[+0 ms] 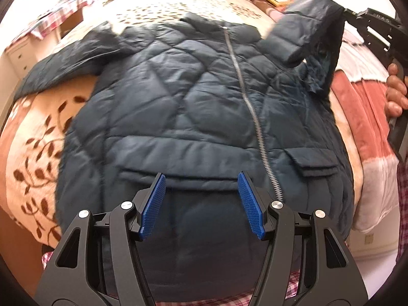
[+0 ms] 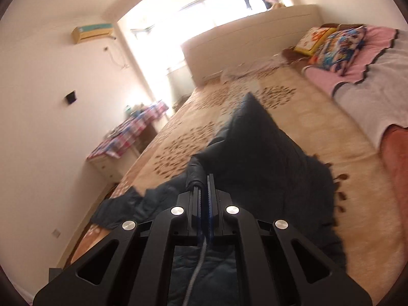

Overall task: Fold large clothes
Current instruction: 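Lift the held sleeve with the right tool and fold it across the jacket body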

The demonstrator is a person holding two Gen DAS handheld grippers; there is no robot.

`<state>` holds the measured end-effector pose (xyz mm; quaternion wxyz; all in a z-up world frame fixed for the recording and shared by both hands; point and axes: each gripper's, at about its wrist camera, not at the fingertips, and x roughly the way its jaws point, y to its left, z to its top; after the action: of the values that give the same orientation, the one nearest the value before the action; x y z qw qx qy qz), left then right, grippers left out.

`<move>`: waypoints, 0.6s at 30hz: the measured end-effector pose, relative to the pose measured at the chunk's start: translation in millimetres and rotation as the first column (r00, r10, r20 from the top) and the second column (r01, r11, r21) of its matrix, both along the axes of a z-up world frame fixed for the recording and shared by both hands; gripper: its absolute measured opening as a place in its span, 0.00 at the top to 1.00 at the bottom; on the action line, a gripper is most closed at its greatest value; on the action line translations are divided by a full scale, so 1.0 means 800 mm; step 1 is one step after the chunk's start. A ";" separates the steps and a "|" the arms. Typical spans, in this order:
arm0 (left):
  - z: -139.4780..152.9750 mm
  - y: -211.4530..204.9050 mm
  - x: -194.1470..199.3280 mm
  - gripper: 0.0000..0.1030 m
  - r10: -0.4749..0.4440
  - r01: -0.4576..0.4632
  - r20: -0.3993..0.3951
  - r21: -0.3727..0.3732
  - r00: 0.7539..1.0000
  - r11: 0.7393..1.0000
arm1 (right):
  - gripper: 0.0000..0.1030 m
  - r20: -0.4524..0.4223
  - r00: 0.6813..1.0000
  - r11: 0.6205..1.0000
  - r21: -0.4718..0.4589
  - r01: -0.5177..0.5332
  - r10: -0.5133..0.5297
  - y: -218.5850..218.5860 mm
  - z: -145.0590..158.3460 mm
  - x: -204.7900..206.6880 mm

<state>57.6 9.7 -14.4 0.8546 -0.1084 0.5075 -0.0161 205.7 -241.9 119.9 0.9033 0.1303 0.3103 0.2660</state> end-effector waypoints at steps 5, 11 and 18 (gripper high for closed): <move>-0.007 0.030 -0.008 0.43 0.054 -0.054 -0.002 -0.030 0.999 0.998 | 0.95 -0.155 0.986 0.998 0.046 -0.047 0.054 0.044 -0.046 0.008; -0.016 0.042 0.011 0.30 0.104 -0.108 -0.032 -0.191 0.994 0.976 | 0.95 -0.275 0.961 0.999 0.043 -0.027 0.038 0.047 -0.097 0.009; -0.032 0.035 0.057 0.26 0.166 -0.200 -0.112 -0.467 0.980 0.861 | 0.95 -0.339 0.940 0.998 -0.013 -0.054 0.046 0.047 -0.142 -0.003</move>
<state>103.3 37.9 -39.9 0.7816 -0.3633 0.5040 -0.0554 203.1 -204.7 6.2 0.8309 0.1560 0.4671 0.2592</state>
